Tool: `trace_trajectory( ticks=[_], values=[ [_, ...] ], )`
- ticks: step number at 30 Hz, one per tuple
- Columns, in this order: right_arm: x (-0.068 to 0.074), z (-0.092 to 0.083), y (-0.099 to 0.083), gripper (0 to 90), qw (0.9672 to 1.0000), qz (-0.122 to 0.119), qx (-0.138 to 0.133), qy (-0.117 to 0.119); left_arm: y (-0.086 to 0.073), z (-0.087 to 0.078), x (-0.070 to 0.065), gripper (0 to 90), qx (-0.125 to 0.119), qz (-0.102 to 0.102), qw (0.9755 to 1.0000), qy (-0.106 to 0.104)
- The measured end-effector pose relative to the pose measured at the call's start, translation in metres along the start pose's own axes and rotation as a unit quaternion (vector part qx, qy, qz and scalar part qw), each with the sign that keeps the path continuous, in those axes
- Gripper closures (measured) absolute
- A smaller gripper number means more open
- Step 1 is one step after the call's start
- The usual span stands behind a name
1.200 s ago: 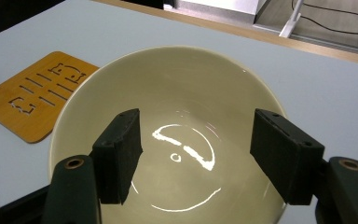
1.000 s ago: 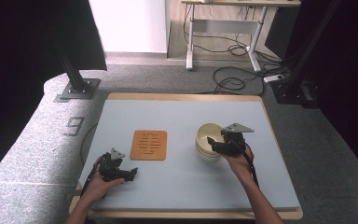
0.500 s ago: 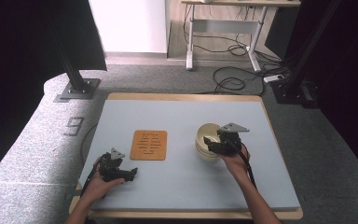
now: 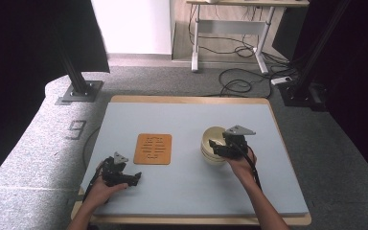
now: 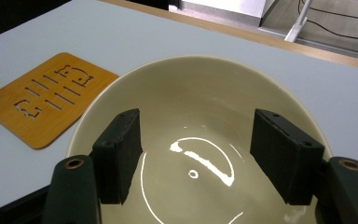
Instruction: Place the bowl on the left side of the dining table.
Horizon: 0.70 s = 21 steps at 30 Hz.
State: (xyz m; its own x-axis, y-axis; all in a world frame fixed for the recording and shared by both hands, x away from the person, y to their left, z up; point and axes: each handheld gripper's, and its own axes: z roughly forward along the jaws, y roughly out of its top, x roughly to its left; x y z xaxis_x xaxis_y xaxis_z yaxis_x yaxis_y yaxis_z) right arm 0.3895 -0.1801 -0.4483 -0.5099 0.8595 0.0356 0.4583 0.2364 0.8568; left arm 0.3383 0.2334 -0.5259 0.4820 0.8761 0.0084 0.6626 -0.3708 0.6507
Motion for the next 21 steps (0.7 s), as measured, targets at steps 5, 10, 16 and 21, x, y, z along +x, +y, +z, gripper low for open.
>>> trace_trajectory(
  ticks=[5, 10, 16, 21],
  values=[
    [-0.001, 0.004, 0.008, 33.2, 0.9999, -0.007, 0.006, -0.006, 0.0, 0.0, 0.0, 1.6, 0.0, 0.0, 1.0, 0.0],
    [0.0, 0.006, 0.018, 33.3, 0.9998, -0.017, 0.007, -0.012, 0.0, 0.0, 0.0, 1.6, 0.0, -0.001, 1.0, 0.0],
    [-0.004, 0.01, 0.022, 33.2, 0.9995, -0.025, 0.013, -0.017, 0.0, 0.0, 0.0, 1.6, 0.001, 0.0, 1.0, 0.0],
    [-0.012, 0.013, 0.023, 33.7, 0.9993, -0.022, 0.02, -0.023, 0.0, 0.0, 0.0, 1.6, 0.0, 0.0, 1.0, 0.0]
  ],
)
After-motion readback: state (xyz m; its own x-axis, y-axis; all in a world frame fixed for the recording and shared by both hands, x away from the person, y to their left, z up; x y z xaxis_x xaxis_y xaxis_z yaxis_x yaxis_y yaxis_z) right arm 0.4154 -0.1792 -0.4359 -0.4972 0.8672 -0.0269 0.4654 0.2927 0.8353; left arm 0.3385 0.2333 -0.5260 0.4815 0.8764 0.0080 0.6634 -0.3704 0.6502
